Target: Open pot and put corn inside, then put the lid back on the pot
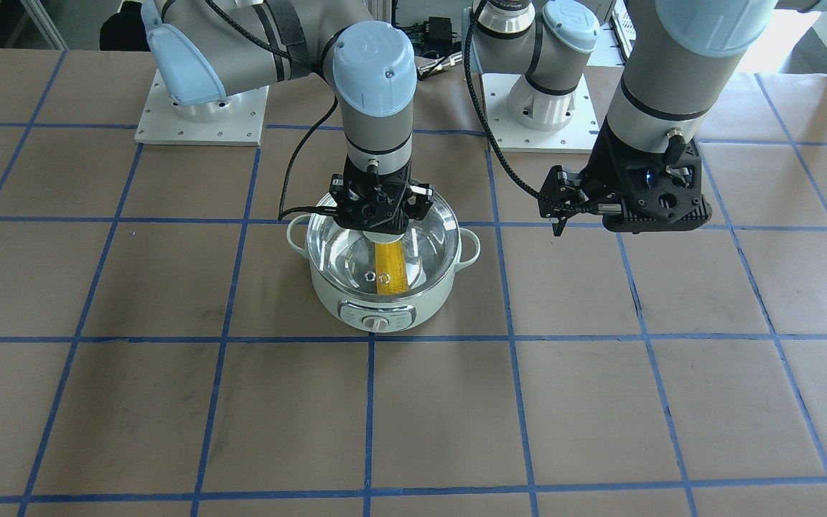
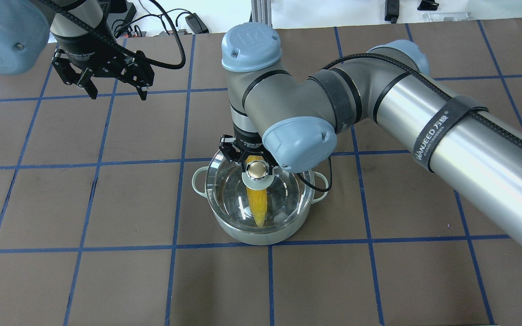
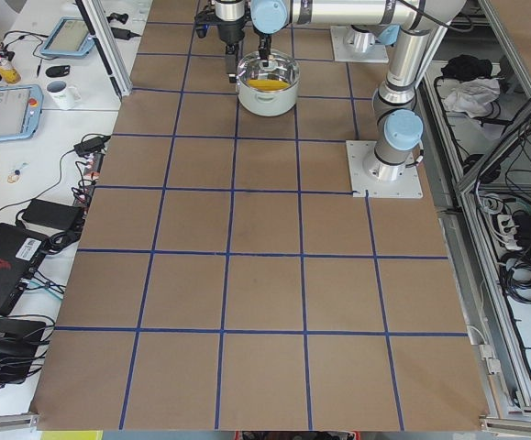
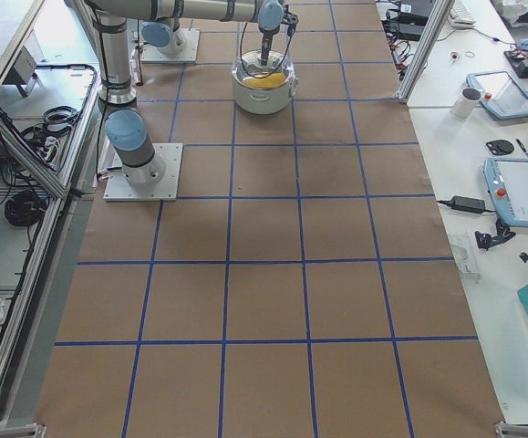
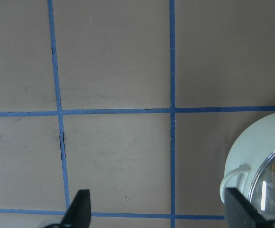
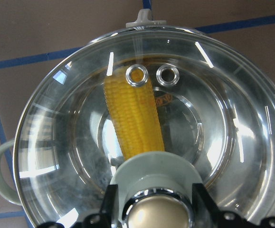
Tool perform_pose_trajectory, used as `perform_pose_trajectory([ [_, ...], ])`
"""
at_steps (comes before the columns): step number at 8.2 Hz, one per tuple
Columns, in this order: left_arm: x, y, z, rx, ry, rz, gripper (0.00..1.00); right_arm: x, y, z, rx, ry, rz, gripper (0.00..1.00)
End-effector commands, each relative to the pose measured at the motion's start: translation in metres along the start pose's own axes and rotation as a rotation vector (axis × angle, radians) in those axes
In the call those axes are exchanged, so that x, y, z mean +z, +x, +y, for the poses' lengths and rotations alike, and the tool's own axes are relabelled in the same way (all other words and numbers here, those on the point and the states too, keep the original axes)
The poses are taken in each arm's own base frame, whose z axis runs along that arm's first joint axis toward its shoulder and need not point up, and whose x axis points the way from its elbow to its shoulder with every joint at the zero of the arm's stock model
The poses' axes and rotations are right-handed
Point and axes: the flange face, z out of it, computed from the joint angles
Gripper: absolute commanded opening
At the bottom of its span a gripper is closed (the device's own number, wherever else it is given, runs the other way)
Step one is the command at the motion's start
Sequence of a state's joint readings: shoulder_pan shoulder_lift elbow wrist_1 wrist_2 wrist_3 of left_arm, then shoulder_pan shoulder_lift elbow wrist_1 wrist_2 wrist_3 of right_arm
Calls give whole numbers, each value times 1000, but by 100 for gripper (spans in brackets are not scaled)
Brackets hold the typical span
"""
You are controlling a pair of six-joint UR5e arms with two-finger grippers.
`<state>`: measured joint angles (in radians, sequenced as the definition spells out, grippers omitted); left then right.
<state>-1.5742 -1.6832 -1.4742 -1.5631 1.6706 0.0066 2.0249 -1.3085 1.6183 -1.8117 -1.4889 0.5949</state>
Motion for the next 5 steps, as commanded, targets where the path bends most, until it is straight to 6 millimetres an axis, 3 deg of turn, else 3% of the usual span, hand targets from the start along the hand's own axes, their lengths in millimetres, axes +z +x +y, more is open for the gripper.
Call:
perform_pose_trajectory([
  [1,0,0,-1,-4,0,-1,100,-2,0,0,0,4,-4,96],
  [3,0,0,-1,-4,0,-1,100,-17,3,0,-1,33,-23,100],
  [5,1,0,1,-8,-10,3,100,-65,27,-2,-25,114,-64,100],
])
